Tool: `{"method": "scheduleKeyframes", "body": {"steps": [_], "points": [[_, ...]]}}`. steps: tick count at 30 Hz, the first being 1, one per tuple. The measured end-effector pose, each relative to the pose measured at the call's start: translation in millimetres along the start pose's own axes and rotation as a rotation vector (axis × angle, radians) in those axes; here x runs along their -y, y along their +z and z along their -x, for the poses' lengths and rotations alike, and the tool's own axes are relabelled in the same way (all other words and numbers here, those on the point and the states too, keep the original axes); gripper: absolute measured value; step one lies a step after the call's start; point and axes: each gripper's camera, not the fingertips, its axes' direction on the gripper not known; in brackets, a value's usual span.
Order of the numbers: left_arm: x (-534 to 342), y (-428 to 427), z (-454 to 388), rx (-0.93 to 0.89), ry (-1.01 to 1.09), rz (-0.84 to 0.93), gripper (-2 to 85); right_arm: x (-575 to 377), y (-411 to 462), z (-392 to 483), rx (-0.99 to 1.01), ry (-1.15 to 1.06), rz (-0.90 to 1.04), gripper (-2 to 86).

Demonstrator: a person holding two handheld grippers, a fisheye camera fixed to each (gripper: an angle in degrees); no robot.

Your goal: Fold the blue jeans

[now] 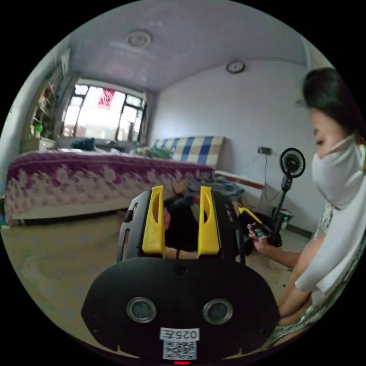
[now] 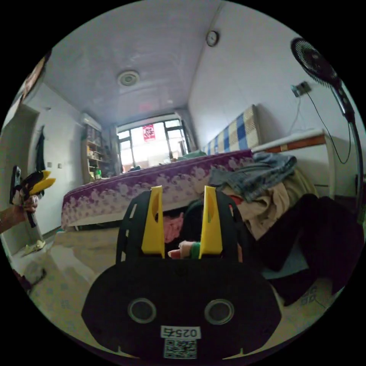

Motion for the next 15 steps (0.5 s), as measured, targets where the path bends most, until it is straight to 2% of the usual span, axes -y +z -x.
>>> {"method": "scheduleKeyframes", "body": {"steps": [2,6,8,11,15], "points": [[-22.4,125.0,21.6,-0.171,-0.115,0.155,13.0,26.0,29.8,-52.3,-0.075,0.021,0.055,15.3],[-58.1,306.8,29.5,-0.364,-0.203,0.204,13.0,66.9,50.3,-124.9,-0.117,0.159,0.062,15.5],[-79.6,421.8,19.9,-0.398,-0.196,0.249,13.3,88.3,52.0,-159.8,-0.098,0.206,0.099,16.0],[-106.8,543.6,12.9,-0.431,-0.254,0.325,12.9,97.9,40.3,-189.3,-0.083,0.236,0.143,16.2],[-141.8,640.0,28.0,-0.408,-0.409,0.391,11.3,103.4,17.6,-219.7,-0.107,0.299,0.223,16.3]]}}
